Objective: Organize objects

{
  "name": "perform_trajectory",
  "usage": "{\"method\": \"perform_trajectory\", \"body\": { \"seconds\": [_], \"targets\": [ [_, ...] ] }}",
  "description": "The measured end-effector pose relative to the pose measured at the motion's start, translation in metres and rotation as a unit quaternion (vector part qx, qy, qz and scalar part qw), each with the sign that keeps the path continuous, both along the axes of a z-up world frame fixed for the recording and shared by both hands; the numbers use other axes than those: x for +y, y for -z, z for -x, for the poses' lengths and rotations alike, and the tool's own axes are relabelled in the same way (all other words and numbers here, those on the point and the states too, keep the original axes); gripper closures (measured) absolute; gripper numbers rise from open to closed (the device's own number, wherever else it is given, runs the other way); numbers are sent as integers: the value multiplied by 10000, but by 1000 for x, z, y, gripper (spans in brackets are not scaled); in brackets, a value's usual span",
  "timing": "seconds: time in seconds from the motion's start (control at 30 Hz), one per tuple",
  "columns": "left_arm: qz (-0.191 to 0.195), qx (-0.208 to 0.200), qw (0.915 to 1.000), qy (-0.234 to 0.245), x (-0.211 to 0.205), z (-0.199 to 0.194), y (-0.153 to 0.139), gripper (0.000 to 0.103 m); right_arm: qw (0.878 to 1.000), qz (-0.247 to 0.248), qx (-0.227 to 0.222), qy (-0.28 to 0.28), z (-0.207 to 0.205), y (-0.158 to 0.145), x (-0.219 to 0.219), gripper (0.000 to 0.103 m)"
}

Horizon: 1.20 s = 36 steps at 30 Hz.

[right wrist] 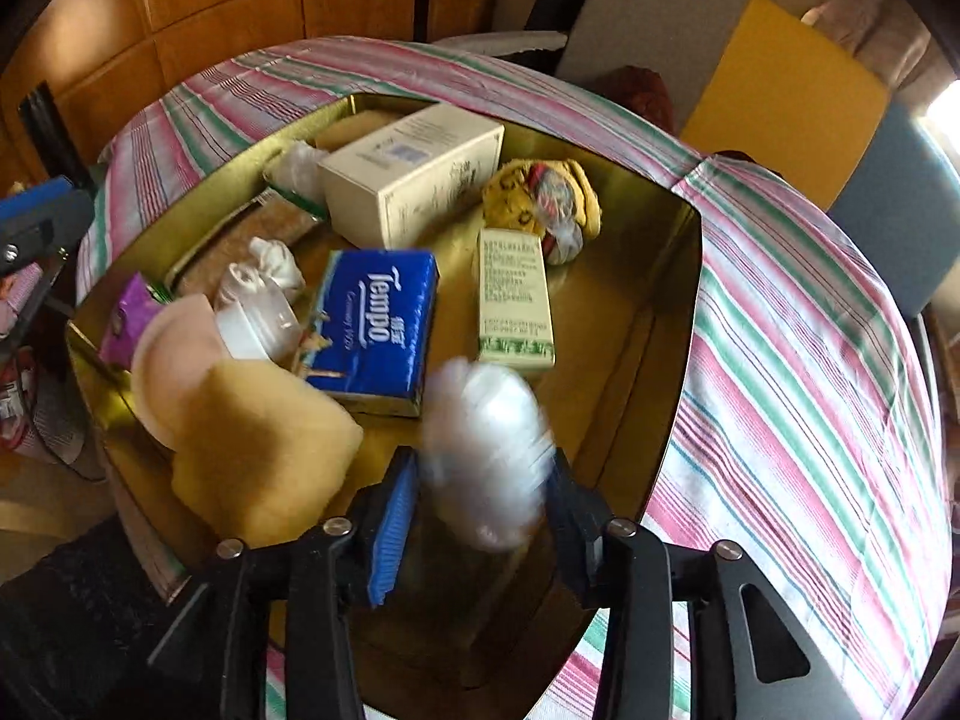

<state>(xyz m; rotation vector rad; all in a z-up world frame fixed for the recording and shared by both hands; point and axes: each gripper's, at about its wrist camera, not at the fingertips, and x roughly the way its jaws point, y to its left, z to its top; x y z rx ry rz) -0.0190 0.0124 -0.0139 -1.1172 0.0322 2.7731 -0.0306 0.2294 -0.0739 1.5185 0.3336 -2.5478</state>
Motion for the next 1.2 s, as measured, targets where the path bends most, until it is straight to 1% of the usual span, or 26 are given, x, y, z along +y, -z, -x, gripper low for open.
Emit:
{"method": "perform_trajectory", "body": {
  "seconds": [0.03, 0.17, 0.3, 0.4, 0.5, 0.6, 0.73, 0.9, 0.93, 1.07, 1.13, 1.2],
  "targets": [
    [9, -3, 10000, -4, 1, 0, 0, 35, 10000, 1, -8, 28, 0, 2, 1, 51],
    [29, 60, 10000, -62, 1, -2, -3, 35, 9999, 78, 45, 62, -1, 3, 4, 49],
    [127, 117, 9996, -223, 2, -2, -6, 34, 9997, 176, 154, 116, -4, -2, 3, 42],
    [253, 128, 9989, -372, 4, -3, -8, 32, 9988, 236, 338, 266, -8, -11, 5, 36],
    [310, 120, 9984, -458, 5, -3, -10, 32, 9962, 348, 611, 514, -13, -24, 9, 30],
    [363, 247, 9974, -572, 7, -8, -14, 32, 9912, 544, 876, 829, -18, -36, 13, 23],
    [251, 416, 9970, -605, 5, -17, -21, 32, 9826, 803, 1190, 1181, -28, -48, 10, 22],
    [239, 489, 9964, -657, 6, -22, -24, 33, 9754, 974, 1404, 1392, -35, -53, -1, 22],
    [211, 478, 9965, -650, 5, -22, -23, 35, 9746, 1001, 1418, 1416, -37, -54, -4, 22],
    [200, 468, 9967, -640, 4, -25, -23, 38, 9752, 978, 1430, 1377, -40, -54, -12, 22],
    [153, 457, 9969, -623, 4, -26, -23, 41, 9752, 956, 1454, 1368, -41, -54, -15, 22],
    [161, 476, 9969, -611, 4, -27, -23, 41, 9751, 949, 1469, 1363, -41, -54, -16, 22]
  ]
}}
